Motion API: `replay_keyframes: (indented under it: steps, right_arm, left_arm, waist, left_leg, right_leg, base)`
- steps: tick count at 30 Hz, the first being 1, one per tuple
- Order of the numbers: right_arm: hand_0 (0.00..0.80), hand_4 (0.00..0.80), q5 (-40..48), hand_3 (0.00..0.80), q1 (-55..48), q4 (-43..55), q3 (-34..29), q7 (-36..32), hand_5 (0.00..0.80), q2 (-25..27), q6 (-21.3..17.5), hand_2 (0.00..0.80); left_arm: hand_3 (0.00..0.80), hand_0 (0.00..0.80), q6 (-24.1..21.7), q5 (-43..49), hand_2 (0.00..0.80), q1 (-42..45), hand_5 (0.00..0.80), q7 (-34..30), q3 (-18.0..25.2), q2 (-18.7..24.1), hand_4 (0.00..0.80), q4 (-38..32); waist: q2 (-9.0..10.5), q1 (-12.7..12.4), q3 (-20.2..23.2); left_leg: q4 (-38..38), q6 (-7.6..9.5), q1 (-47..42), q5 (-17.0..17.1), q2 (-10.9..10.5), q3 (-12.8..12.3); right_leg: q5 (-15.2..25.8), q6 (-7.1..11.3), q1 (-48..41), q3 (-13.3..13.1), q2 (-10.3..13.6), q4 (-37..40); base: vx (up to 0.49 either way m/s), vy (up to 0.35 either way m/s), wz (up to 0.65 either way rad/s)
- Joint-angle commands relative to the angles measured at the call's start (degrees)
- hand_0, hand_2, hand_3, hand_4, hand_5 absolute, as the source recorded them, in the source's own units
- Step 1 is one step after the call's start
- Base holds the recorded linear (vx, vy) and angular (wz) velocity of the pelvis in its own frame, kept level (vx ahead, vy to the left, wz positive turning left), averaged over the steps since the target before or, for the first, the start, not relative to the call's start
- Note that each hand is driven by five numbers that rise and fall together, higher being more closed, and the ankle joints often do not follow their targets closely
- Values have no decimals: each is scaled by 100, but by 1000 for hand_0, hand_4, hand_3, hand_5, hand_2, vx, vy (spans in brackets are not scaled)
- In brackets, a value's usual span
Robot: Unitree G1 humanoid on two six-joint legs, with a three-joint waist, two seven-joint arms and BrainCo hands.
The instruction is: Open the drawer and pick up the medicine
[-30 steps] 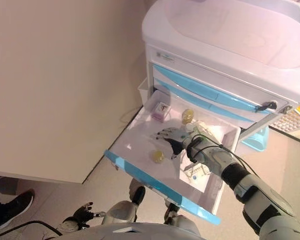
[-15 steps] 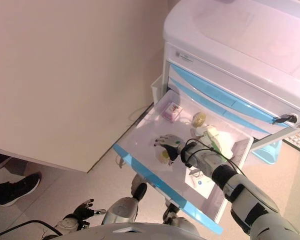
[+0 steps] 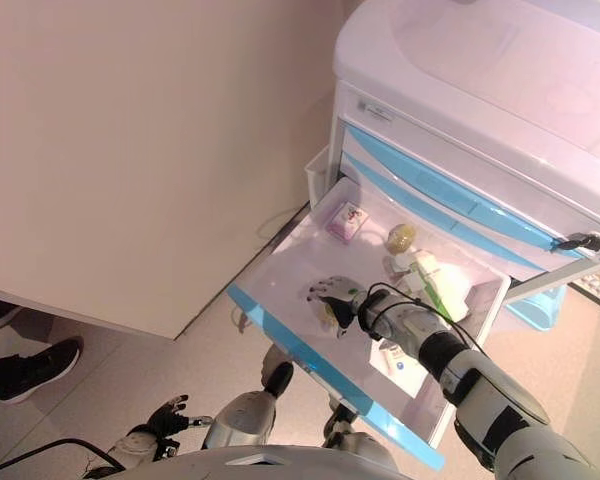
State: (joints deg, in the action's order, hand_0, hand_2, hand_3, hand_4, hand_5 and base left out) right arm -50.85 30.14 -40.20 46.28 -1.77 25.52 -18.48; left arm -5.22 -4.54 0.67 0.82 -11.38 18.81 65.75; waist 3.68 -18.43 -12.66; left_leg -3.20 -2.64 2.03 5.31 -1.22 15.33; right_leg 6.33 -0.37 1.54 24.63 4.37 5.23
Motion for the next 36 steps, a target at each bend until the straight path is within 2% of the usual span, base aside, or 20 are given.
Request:
replay_keyframes:
  steps: [1, 6, 7, 8, 9, 10, 11, 12, 15, 16, 35, 36]
  right_arm:
    - [0, 0, -79, 0, 108, 6, 275, 238, 0, -95, -5, 0]
    - [0, 0, -223, 0, 63, -103, 227, 354, 0, -156, 60, 0]
    - [163, 163, -237, 163, 59, -106, 220, 369, 163, -161, 88, 163]
    - [543, 543, -257, 543, 74, -155, 215, 423, 543, -164, 85, 543]
    - [612, 612, -285, 612, 76, -185, 207, 456, 612, -169, 71, 612]
    - [715, 715, -313, 715, 77, -205, 202, 486, 715, -174, 67, 715]
    - [750, 750, -296, 750, 91, -218, 202, 499, 750, -178, 72, 750]
    - [700, 700, -299, 700, 93, -217, 198, 523, 700, -177, 74, 700]
    - [731, 731, -326, 731, 67, -186, 177, 542, 731, -171, 63, 731]
    - [800, 800, -305, 800, 56, -189, 174, 553, 800, -167, 53, 800]
    - [800, 800, -435, 800, 10, -235, 164, 674, 800, -164, -11, 800]
    - [778, 778, -425, 778, 11, -230, 152, 650, 778, -152, -14, 778]
  left_arm:
    - [0, 0, -115, 128, 0, -41, 0, 41, -159, 124, 0, 87]
    - [0, 0, -129, 138, 0, -29, 0, 61, -178, 114, 0, 104]
    - [0, 0, -127, 145, 0, -30, 0, 61, -172, 113, 0, 101]
    - [0, 0, -125, 158, 0, -33, 0, 53, -174, 116, 0, 105]
    - [0, 0, -125, 144, 0, -25, 0, 62, -190, 113, 0, 95]
    - [0, 0, -131, 135, 0, -18, 0, 70, -201, 110, 0, 88]
    - [0, 0, -138, 138, 0, -22, 0, 63, -204, 109, 0, 87]
    - [0, 0, -136, 132, 0, -25, 0, 56, -208, 114, 0, 77]
    - [0, 0, -148, 143, 0, -7, 0, 55, -200, 115, 0, 62]
    - [0, 0, -148, 143, 0, -8, 0, 54, -200, 107, 0, 60]
    - [0, 0, -145, 169, 0, -5, 0, 40, -197, 108, 0, 79]
    - [0, 0, -143, 168, 0, -5, 0, 33, -199, 112, 0, 81]
  waist:
    - [-24, -80, 158]
    - [-29, -81, 162]
    - [-29, -82, 159]
    - [-32, -85, 154]
    - [-37, -89, 152]
    - [-41, -91, 150]
    - [-45, -93, 141]
    - [-49, -95, 135]
    - [-47, -89, 139]
    - [-47, -87, 137]
    - [-32, -78, 148]
    - [-30, -72, 148]
  left_leg:
    - [-115, 46, 207, -122, -293, -32]
    - [-119, 56, 201, -122, -294, -34]
    - [-120, 61, 202, -124, -294, -34]
    - [-118, 66, 203, -124, -298, -29]
    - [-118, 69, 203, -122, -303, -20]
    - [-120, 71, 204, -120, -306, -15]
    - [-120, 73, 205, -120, -307, -15]
    - [-120, 73, 206, -119, -306, -16]
    - [-125, 78, 200, -124, -311, -18]
    - [-126, 78, 199, -124, -309, -18]
    - [-132, 97, 174, -149, -307, -28]
    - [-130, 97, 171, -153, -307, -30]
  right_leg:
    - [-1032, 220, -601, -96, -143, -450]
    - [-1021, 229, -600, -92, -137, -448]
    - [-1018, 232, -599, -93, -136, -446]
    - [-1015, 234, -595, -89, -133, -448]
    - [-1012, 235, -593, -87, -132, -447]
    - [-1009, 237, -590, -86, -131, -448]
    - [-1005, 241, -586, -82, -127, -449]
    - [-1001, 247, -586, -76, -121, -447]
    - [-995, 254, -592, -86, -122, -436]
    - [-995, 256, -595, -82, -123, -433]
    - [-976, 271, -602, -101, -116, -412]
    - [-976, 271, -598, -103, -115, -415]
  base:
    - [0, 0, 0]
    - [0, 0, 0]
    - [0, 0, 0]
    - [0, 0, 0]
    - [0, 0, 0]
    - [0, 0, 0]
    - [0, 0, 0]
    - [0, 0, 0]
    - [0, 0, 0]
    - [0, 0, 0]
    - [0, 0, 0]
    - [0, 0, 0]
